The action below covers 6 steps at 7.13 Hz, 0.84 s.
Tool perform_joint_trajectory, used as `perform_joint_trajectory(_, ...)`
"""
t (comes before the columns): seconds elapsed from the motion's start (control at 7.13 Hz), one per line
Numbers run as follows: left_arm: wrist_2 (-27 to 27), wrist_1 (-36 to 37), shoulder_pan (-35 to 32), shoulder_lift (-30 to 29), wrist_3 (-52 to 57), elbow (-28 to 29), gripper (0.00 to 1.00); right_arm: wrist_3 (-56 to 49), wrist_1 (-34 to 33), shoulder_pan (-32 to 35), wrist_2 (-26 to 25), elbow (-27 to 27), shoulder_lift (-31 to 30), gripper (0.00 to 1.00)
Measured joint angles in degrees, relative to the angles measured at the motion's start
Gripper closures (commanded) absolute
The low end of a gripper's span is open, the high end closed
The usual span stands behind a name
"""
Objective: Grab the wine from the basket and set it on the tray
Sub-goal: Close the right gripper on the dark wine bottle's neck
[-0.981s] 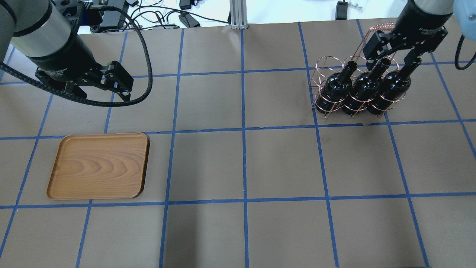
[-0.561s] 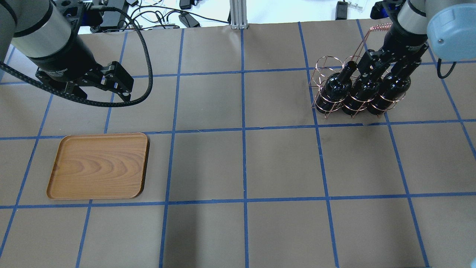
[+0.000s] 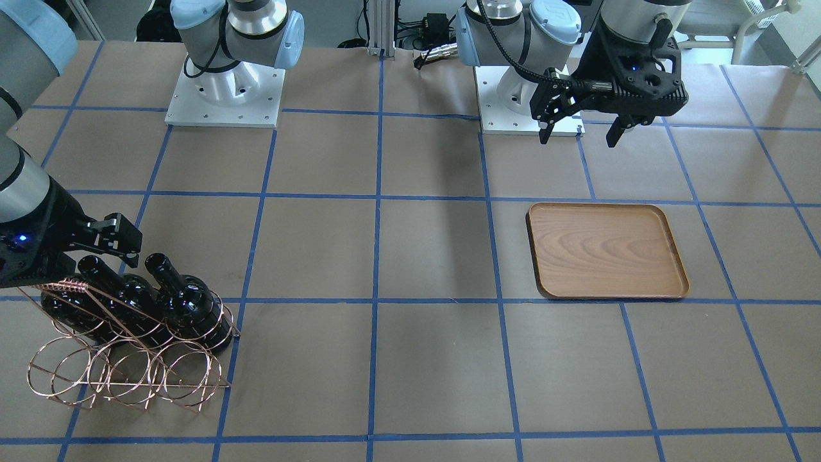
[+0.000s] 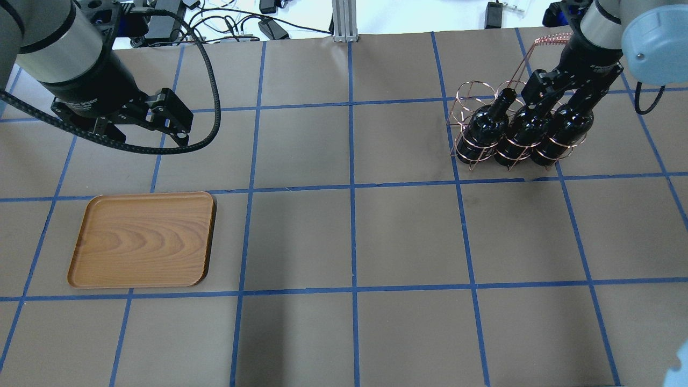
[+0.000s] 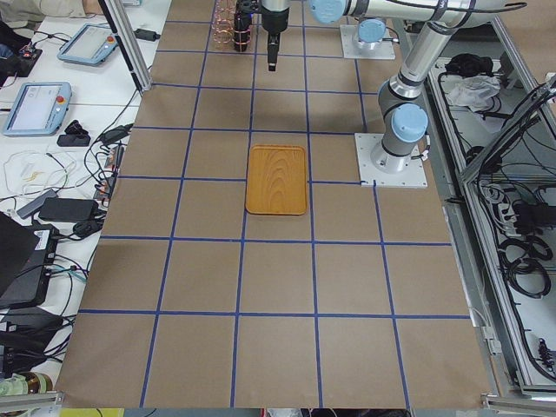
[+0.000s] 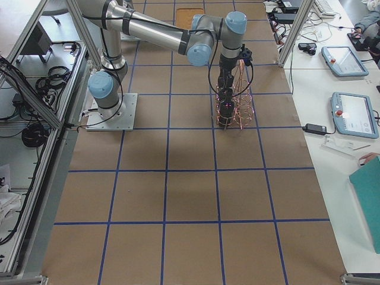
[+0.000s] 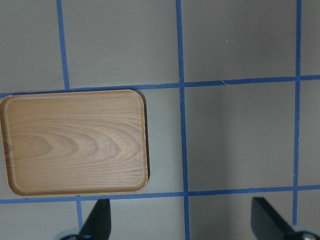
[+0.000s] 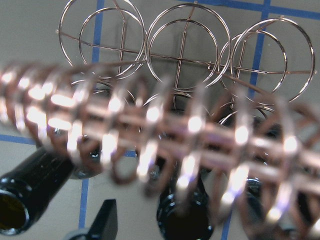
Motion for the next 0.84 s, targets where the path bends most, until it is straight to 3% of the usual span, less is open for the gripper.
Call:
perform_joint_trajectory(0.14,0.0,0.1,0.0,0.0,0.0,0.0,0.00,0.7,-0.1,0.0,0.1,-0.3,0.3,0.17)
perform_joint_trajectory(0.28,0.0,0.1,0.0,0.0,0.0,0.0,0.00,1.1,-0.1,0.0,0.3,-0.5,0.8,0.29)
perform_joint_trajectory(0.56,0.0,0.1,0.0,0.0,0.0,0.0,0.00,1.4,-0.2,0.0,0.4,-0.6,1.3,0.41)
perform_joint_trajectory(0.84,0.1,0.1,0.1,0.0,0.0,0.0,0.00,1.4,-0.2,0.0,0.5,-0.6,1.5,0.63)
